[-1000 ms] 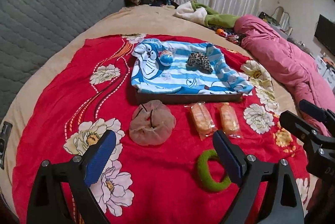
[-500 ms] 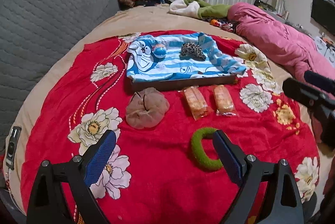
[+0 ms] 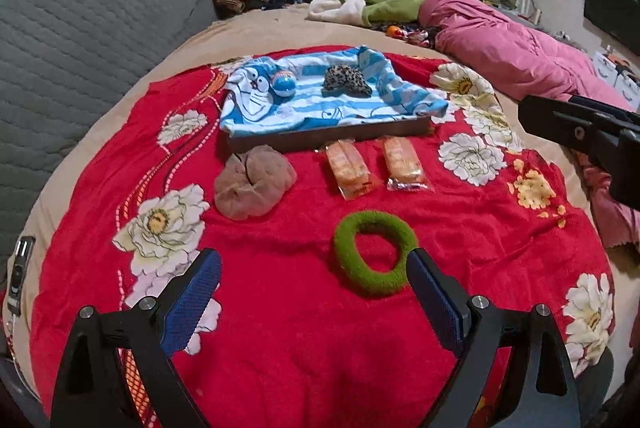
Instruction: Organize objects
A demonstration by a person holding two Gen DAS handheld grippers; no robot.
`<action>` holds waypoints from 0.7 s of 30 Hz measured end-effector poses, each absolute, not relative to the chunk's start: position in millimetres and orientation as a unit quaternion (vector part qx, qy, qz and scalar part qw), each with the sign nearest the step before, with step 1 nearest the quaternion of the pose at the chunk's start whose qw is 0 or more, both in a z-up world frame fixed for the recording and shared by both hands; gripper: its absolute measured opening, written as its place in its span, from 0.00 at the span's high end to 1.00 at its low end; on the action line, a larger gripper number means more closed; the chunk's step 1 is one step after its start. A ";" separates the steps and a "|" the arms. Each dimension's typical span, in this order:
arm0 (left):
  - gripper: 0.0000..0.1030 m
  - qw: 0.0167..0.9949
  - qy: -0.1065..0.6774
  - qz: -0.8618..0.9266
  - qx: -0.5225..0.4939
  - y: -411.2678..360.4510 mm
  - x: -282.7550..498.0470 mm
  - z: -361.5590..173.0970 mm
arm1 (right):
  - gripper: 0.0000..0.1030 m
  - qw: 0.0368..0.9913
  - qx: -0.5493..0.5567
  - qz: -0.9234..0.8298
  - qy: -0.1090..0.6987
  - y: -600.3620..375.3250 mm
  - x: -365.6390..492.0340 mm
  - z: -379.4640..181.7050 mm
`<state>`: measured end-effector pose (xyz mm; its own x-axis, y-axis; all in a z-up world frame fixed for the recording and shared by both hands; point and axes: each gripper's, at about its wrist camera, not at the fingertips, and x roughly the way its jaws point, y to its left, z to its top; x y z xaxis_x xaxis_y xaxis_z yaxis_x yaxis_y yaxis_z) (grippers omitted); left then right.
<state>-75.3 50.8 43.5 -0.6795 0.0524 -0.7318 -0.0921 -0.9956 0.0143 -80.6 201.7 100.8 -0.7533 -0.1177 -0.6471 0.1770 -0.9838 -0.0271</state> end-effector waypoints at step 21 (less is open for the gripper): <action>0.09 0.043 0.031 0.919 -0.392 59.2 -76.9 10.6 | 0.19 0.076 0.372 -0.922 0.070 192.3 -96.9 60.9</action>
<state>-76.9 59.2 10.6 -0.6898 0.0539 -0.7220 -0.1030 -0.9944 0.0242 -96.9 192.3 60.9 -0.7117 -0.0890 -0.6968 0.1931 -0.9785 -0.0722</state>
